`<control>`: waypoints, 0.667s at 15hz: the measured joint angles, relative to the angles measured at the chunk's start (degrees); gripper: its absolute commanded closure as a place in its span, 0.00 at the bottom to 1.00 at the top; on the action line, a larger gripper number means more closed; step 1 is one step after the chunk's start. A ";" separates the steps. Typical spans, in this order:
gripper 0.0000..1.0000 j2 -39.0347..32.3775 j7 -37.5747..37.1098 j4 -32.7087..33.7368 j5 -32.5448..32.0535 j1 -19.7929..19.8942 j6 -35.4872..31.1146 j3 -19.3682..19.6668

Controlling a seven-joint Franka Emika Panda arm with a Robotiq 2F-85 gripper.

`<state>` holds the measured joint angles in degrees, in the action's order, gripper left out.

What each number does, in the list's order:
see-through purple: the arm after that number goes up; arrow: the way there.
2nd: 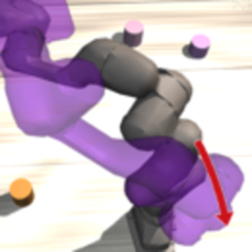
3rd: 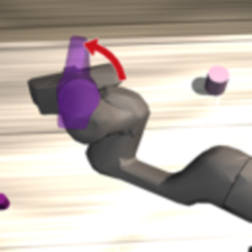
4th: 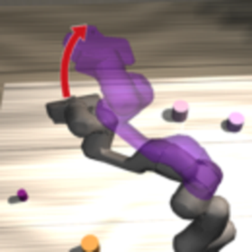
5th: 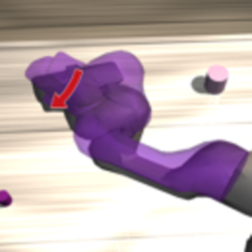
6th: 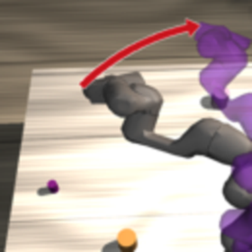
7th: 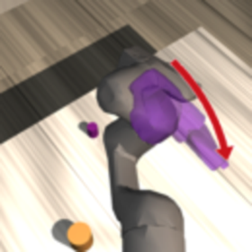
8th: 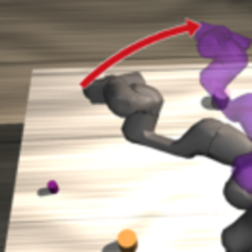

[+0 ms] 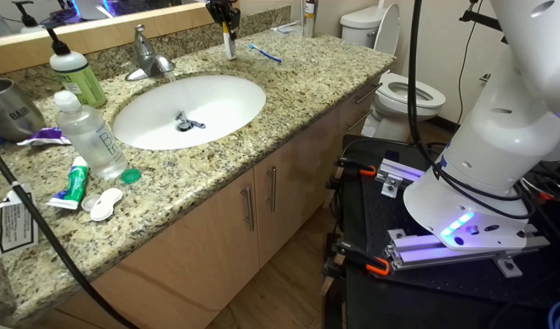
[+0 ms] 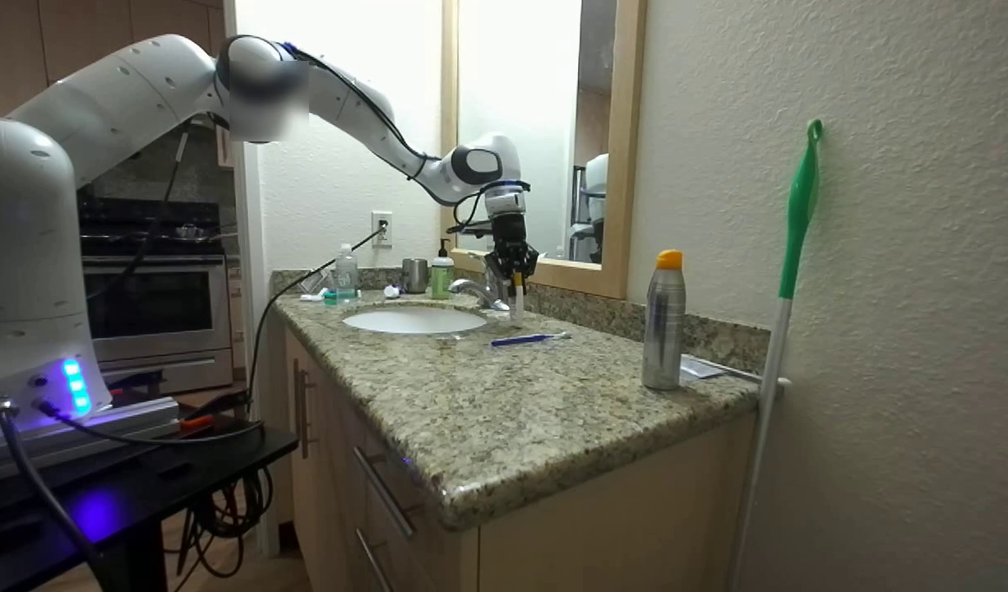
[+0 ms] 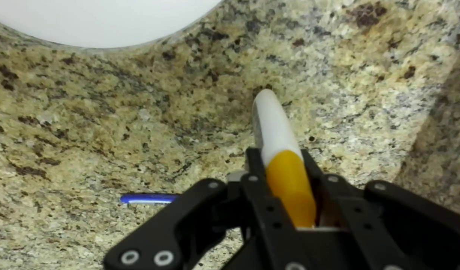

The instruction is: Move the white bottle with the yellow lid to the back left

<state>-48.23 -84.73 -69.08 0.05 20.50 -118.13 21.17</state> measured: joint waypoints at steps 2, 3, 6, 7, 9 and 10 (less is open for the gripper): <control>0.93 -1.11 -0.08 1.31 1.24 0.69 -0.82 -0.04; 0.93 -1.27 -0.08 1.84 1.84 0.87 -0.92 -0.05; 0.93 -1.48 -0.08 3.28 3.53 1.03 -0.91 -0.06; 0.93 -1.55 -0.08 3.67 3.97 1.03 -0.83 -0.06; 0.93 -1.81 -0.08 4.32 4.62 1.17 -0.73 -0.06; 0.93 -1.94 -0.08 4.56 4.76 1.27 -0.62 -0.06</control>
<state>-50.17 -84.81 -64.53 4.80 21.77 -118.75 21.11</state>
